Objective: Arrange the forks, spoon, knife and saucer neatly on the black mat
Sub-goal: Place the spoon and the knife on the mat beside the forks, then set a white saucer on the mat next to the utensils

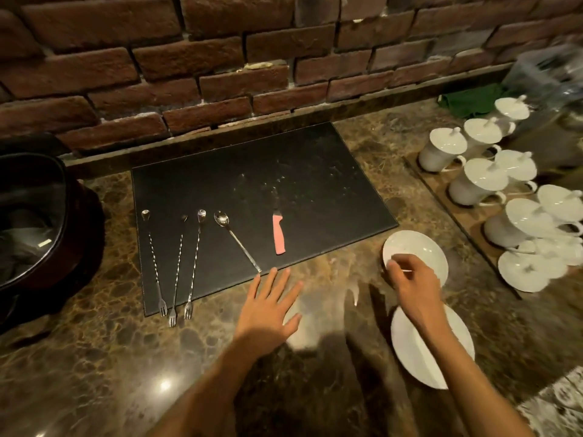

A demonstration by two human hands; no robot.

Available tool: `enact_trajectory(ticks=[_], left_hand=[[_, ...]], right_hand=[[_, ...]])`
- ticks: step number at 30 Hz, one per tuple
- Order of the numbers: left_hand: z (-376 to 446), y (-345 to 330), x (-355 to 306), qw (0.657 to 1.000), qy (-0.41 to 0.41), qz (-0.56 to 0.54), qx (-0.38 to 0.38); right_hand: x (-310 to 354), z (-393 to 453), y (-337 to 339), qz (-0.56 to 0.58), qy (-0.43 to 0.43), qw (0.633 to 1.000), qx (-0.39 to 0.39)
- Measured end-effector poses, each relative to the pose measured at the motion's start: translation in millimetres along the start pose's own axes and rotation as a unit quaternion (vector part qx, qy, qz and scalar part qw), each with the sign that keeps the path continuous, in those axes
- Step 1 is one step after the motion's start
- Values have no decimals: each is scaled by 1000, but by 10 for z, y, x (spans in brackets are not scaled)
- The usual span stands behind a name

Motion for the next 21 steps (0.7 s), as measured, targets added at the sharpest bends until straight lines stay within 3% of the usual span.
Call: enact_trajectory(ticks=[9,14,16,19,21], left_hand=[[-67,209,-1177,979,170,-54,-98],[-20,-20,-2021,921,306,-216,-104],[-1,-91,-2339,874,360,-303,-122],[36,-122,-2706,739,473,-441,-188],[27,-126,-2822,672,543,-449,-229]], right_hand=[[-938,627,680,46,-23,996,71],[-1274,800,778,37,-13,986,164],[-1392,831,812,39,18,978,202],[-1569,856,847,24,41,968,248],[-1676,837,823,24,40,960,277]])
Point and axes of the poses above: each hand's wrist, its own z-axis towards the middle knuckle, its own y-axis out of the back of the hand, x = y × z, the point moved 3 cm from there along z, towards the middle knuckle, and after that the axes turned 15 degrees about -x, right-handed, at the moved point
